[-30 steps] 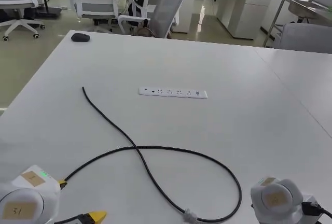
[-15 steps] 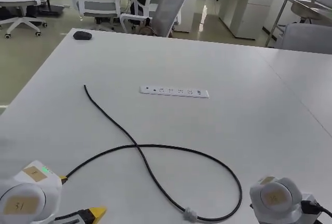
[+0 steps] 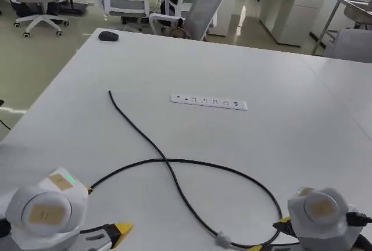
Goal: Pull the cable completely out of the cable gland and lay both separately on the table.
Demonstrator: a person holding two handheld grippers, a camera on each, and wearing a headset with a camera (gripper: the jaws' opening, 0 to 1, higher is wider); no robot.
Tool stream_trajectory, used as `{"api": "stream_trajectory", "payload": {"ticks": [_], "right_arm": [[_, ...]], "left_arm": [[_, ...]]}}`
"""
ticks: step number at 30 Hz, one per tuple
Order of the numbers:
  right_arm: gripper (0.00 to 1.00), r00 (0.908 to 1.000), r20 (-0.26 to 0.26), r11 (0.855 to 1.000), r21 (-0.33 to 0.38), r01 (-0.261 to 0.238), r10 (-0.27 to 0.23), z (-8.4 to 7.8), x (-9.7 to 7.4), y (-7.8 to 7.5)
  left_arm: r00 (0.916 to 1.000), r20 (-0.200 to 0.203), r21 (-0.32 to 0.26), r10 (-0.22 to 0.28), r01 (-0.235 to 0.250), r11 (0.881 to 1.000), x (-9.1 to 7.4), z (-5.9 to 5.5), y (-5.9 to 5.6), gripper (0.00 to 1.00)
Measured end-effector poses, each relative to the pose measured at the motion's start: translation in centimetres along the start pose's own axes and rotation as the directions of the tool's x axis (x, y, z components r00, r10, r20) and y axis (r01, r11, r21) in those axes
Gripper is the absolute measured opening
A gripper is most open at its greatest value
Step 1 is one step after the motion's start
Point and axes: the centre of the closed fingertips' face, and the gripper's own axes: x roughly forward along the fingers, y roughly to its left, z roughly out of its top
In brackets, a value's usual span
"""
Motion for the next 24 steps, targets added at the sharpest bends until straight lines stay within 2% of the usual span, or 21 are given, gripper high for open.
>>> {"api": "stream_trajectory", "payload": {"ticks": [6, 10, 17, 21, 24], "right_arm": [[0.42, 0.9969, -0.026, 0.993, -0.089, -0.076, 0.073, 0.2, 2.8, 0.2], [0.35, 0.9901, -0.067, 0.986, -0.105, -0.13, 0.123, -0.1, 4.4, 0.4], [0.33, 0.9865, -0.096, 0.985, -0.102, -0.142, 0.132, -0.9, 6.8, 0.1], [0.29, 0.9858, -0.085, 0.984, -0.09, -0.153, 0.145, -0.9, 7.3, 0.2], [0.24, 0.9819, -0.086, 0.979, -0.097, -0.177, 0.169, -1.1, 8.1, 0.7]], "left_arm": [[0.9999, 0.011, -0.01, 0.004, -0.004, 1.0, 0.0, 0.2, 0.2, 0.6], [0.9999, 0.011, -0.013, 0.007, -0.007, 1.0, 0.0, 0.1, 0.4, 0.59], [0.9998, 0.011, -0.015, 0.017, -0.017, 1.0, 0.0, 0.1, 0.6, 0.59], [0.9997, 0.008, -0.015, 0.022, -0.022, 1.0, 0.0, 0.1, 0.7, 0.59], [0.9996, 0.009, -0.014, 0.027, -0.027, 1.0, 0.0, 0.0, 0.7, 0.59]]}}
